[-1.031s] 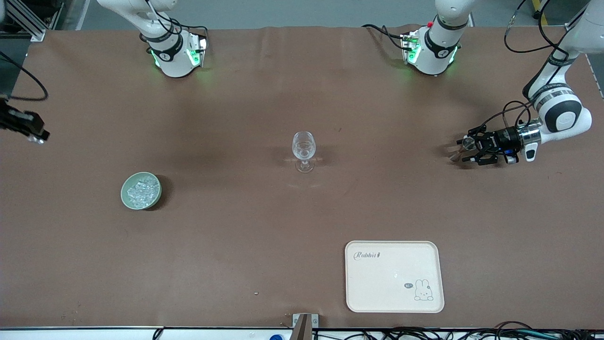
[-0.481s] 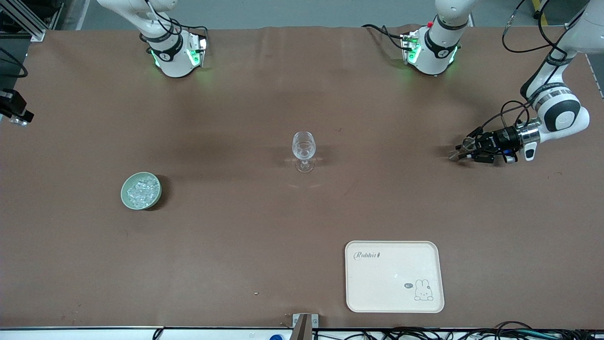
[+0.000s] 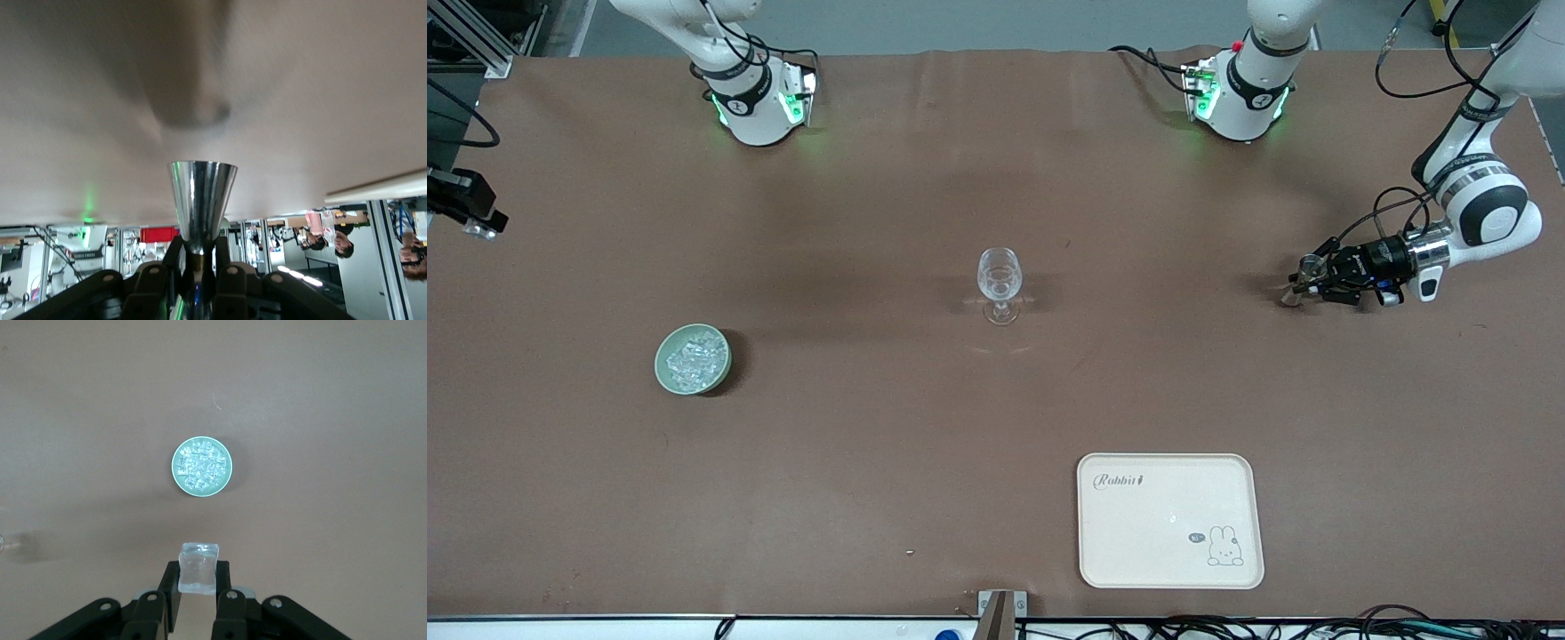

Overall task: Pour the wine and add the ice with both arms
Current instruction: 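Lift the metal jigger with the left gripper and carry it toward the glass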

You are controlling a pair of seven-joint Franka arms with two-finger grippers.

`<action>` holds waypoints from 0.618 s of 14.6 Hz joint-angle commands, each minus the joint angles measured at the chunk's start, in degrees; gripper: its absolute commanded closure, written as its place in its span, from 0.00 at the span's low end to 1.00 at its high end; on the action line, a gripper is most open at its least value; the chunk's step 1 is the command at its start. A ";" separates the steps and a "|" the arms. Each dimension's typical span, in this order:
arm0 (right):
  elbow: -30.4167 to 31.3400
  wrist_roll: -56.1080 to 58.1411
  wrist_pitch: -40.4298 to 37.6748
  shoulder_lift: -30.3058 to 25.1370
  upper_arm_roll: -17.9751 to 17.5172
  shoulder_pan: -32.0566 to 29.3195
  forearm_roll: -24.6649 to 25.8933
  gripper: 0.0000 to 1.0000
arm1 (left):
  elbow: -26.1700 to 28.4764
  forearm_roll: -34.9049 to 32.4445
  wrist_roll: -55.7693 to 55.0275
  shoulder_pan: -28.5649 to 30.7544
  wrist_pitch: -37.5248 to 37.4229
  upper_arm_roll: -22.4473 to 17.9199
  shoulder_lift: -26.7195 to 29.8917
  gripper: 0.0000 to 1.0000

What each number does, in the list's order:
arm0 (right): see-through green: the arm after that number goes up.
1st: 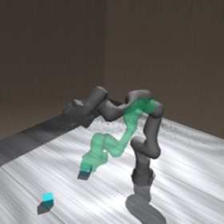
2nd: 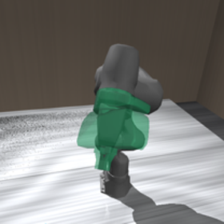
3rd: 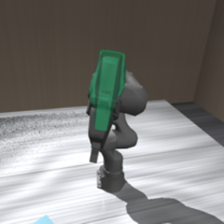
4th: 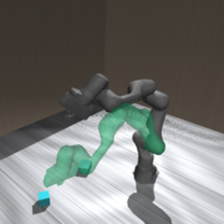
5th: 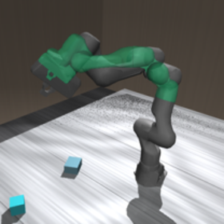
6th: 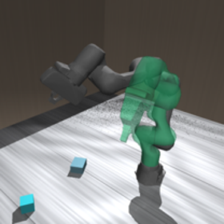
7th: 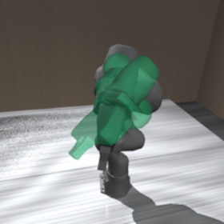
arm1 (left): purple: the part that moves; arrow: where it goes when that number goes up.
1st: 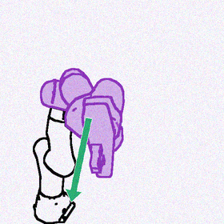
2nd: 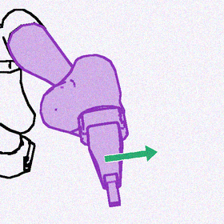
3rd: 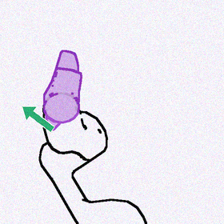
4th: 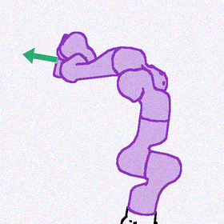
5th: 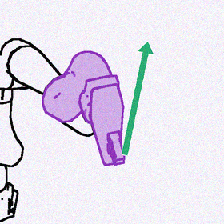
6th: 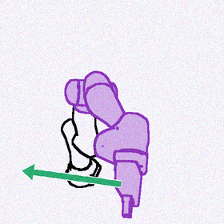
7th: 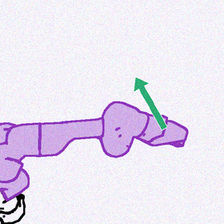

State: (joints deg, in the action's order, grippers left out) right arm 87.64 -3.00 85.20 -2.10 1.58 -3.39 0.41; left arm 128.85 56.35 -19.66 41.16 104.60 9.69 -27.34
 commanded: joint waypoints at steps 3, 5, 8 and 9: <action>-0.89 -0.87 -0.65 0.16 -0.26 -0.48 -0.67 0.99 | -0.27 3.06 -9.23 -2.04 -3.08 5.94 9.83 1.00; -0.80 -0.87 -0.65 0.16 -0.26 -0.48 -0.76 0.99 | -0.62 3.42 -13.27 -6.77 -3.00 7.89 14.05 1.00; -0.80 -0.87 -0.74 0.16 -0.26 -0.48 -0.76 0.99 | -3.08 3.77 -19.17 -14.42 -3.00 8.07 15.82 1.00; -0.80 -0.87 -0.65 0.16 -0.26 -0.48 -0.76 0.99 | -3.61 4.64 -20.05 -16.62 -3.00 7.98 16.26 1.00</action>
State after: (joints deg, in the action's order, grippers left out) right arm 87.61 -3.07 85.19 -2.10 1.61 -3.41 0.41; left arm 125.77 59.57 -37.79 27.71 101.79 18.09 -12.54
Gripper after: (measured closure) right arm 0.749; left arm 0.775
